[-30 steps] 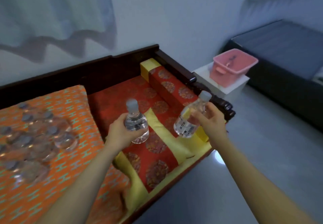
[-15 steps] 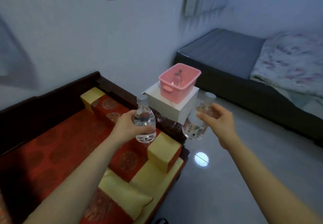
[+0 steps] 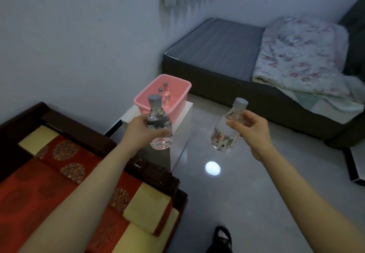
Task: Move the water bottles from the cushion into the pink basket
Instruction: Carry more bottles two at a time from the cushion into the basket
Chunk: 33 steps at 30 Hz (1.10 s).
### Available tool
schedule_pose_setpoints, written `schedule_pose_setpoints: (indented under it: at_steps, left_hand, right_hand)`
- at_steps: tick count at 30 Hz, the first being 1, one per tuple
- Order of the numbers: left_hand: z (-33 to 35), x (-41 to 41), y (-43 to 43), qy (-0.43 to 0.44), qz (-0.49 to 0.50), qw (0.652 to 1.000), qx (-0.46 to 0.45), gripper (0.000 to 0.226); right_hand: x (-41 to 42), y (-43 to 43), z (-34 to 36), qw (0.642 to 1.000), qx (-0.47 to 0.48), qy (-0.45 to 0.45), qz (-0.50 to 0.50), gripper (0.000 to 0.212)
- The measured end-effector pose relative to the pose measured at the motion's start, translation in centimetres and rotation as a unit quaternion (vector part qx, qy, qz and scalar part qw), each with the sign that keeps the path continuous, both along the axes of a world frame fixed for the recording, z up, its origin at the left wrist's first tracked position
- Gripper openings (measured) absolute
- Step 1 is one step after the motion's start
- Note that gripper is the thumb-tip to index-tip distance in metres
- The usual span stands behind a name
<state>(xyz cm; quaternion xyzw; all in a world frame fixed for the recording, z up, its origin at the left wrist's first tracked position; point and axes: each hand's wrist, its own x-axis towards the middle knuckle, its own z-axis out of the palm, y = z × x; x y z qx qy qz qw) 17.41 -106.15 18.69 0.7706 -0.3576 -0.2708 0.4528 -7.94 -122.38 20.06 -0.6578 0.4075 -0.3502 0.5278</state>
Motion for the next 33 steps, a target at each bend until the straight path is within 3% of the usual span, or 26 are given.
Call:
schedule_pose_setpoints:
  at_steps: [14,16,18,22,27,33]
  left_hand:
    - [-1.5,-1.0,-22.0,0.014,0.114,0.993,0.002,0.041]
    - [-1.9,-0.2,-23.6,0.019,0.127,0.992,0.008,0.05]
    - [-2.1,1.4,-25.3,0.021,0.141,0.99,0.02,0.066]
    - [-2.7,5.3,-28.0,0.027,0.169,0.985,0.023,0.073]
    - [-3.7,11.7,-32.1,0.045,0.212,0.976,-0.005,0.048]
    - [-5.1,18.9,-35.3,0.037,0.253,0.967,0.002,0.064]
  right_hand:
    - [4.1,-26.4,0.4,0.992,0.008,0.039,0.123,0.029]
    - [5.3,-28.7,0.1,0.99,0.013,0.037,0.136,0.031]
    - [7.4,-31.2,-0.3,0.988,0.019,0.033,0.152,0.031]
    - [12.5,-34.7,-1.3,0.983,0.022,0.042,0.179,0.027]
    - [20.9,-39.6,-2.2,0.974,0.004,0.049,0.221,0.024]
    - [30.5,-44.2,-3.3,0.966,0.005,0.044,0.255,0.022]
